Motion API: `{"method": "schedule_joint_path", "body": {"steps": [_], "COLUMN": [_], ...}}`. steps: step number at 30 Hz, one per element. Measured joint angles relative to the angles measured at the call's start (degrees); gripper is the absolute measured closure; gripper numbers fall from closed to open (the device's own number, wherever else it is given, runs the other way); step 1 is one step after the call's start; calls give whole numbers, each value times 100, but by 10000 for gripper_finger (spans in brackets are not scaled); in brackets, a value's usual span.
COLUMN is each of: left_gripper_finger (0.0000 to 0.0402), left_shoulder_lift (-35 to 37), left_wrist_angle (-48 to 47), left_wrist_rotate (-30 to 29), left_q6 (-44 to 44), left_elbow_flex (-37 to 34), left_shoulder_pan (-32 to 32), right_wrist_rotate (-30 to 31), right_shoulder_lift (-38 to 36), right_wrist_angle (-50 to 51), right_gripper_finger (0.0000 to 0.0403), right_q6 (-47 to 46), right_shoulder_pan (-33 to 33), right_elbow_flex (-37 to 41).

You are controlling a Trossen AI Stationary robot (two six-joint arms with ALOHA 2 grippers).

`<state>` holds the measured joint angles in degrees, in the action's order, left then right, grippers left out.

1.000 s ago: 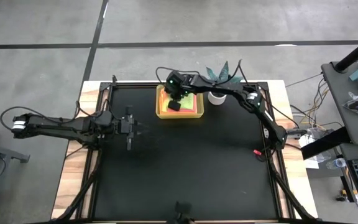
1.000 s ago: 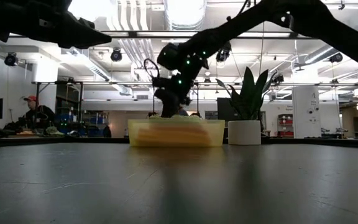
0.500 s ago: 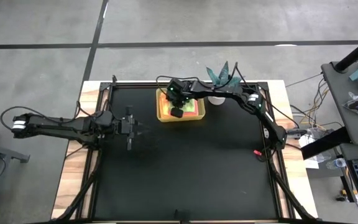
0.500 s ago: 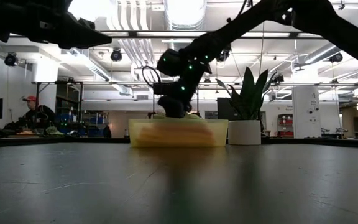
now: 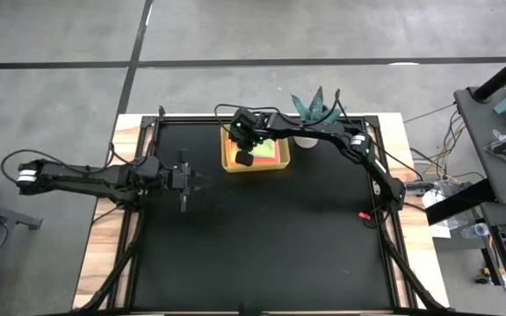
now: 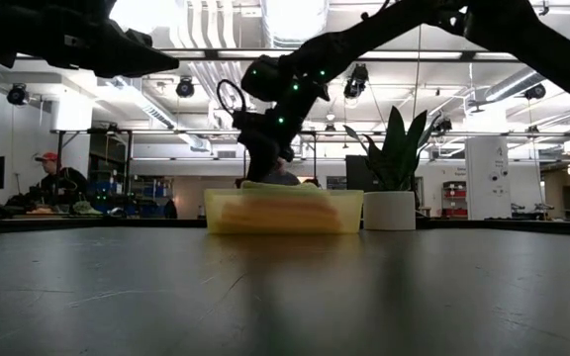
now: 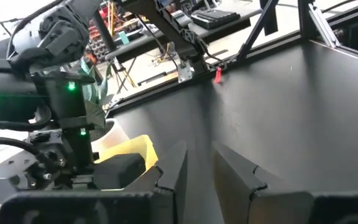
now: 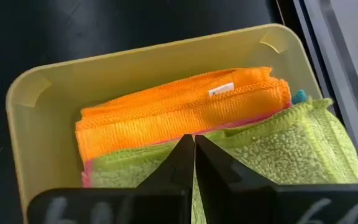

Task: Fold microfiber towels
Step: Put the green microfiber cloth into the yellow bin, then return to Home Position

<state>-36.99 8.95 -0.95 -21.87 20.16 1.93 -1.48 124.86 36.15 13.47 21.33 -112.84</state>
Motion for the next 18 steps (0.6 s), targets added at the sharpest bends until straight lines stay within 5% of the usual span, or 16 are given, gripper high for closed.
{"method": "schedule_joint_path", "body": {"steps": [8, 18], "left_gripper_finger": [343, 343], "left_shoulder_lift": [-18, -344], "left_wrist_angle": [-5, -4], "left_wrist_rotate": [0, 13], "left_q6": [34, 784], "left_elbow_flex": [0, -105], "left_shoulder_pan": [-2, -2], "right_wrist_rotate": [-4, -4], "right_shoulder_lift": [-591, -2406], "right_wrist_angle": [-573, -3169], "right_gripper_finger": [394, 394], "right_q6": [232, 850], "right_shoulder_pan": [-452, -1245], "right_elbow_flex": [611, 3476]}}
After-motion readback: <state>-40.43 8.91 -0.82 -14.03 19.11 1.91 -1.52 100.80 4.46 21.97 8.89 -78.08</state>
